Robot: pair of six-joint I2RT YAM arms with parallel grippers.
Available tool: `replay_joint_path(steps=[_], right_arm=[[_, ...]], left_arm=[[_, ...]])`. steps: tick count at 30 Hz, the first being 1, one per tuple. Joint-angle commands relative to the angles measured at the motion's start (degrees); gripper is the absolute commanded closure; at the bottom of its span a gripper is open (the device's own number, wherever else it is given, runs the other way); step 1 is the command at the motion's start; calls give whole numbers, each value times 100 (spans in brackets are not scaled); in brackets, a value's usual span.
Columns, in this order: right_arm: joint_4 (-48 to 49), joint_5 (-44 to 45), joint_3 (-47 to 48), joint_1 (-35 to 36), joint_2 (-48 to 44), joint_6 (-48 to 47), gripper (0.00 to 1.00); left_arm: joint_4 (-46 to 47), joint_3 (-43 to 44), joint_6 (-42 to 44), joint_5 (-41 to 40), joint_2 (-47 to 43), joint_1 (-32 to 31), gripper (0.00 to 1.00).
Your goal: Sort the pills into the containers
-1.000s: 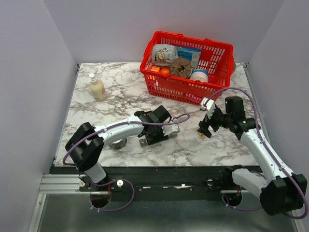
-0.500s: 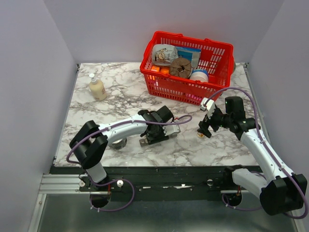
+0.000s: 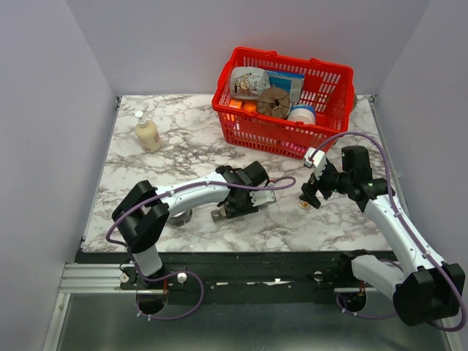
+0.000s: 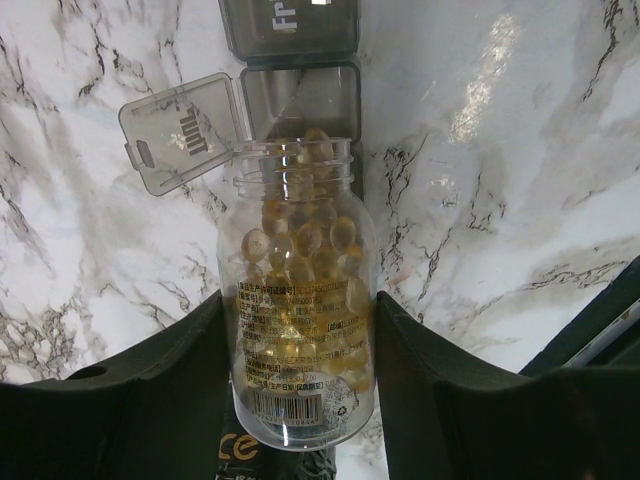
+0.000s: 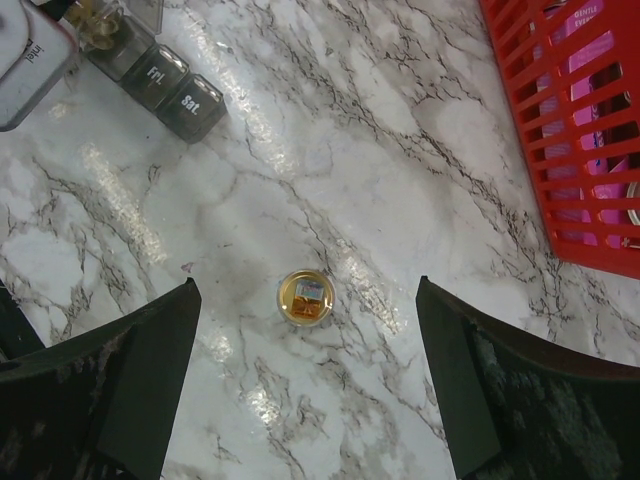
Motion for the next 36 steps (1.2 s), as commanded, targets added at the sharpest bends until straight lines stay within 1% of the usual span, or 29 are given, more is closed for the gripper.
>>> replay_joint_path(steps=[1, 14, 20, 23, 30, 36], right_arm=[[-97, -185, -67, -44, -40, -90, 3], [-115, -229, -67, -70, -23, -98, 3], [-115, -238, -76, -88, -5, -125, 3], [-124, -238, -76, -79, 21, -142, 3], [-142, -282, -76, -97, 65, -169, 3], [-159, -317, -76, -88, 100, -213, 3]], left_arm=[[-193, 150, -65, -255, 88, -45, 100], [-158, 124, -108, -300, 53, -63, 100], [219, -166, -232, -291, -210, -63, 100], [588, -438, -275, -212, -465, -63, 100], [1870, -1317, -355, 8, -1291, -37, 100], [2609, -2011, -407, 166, -1976, -1, 100]])
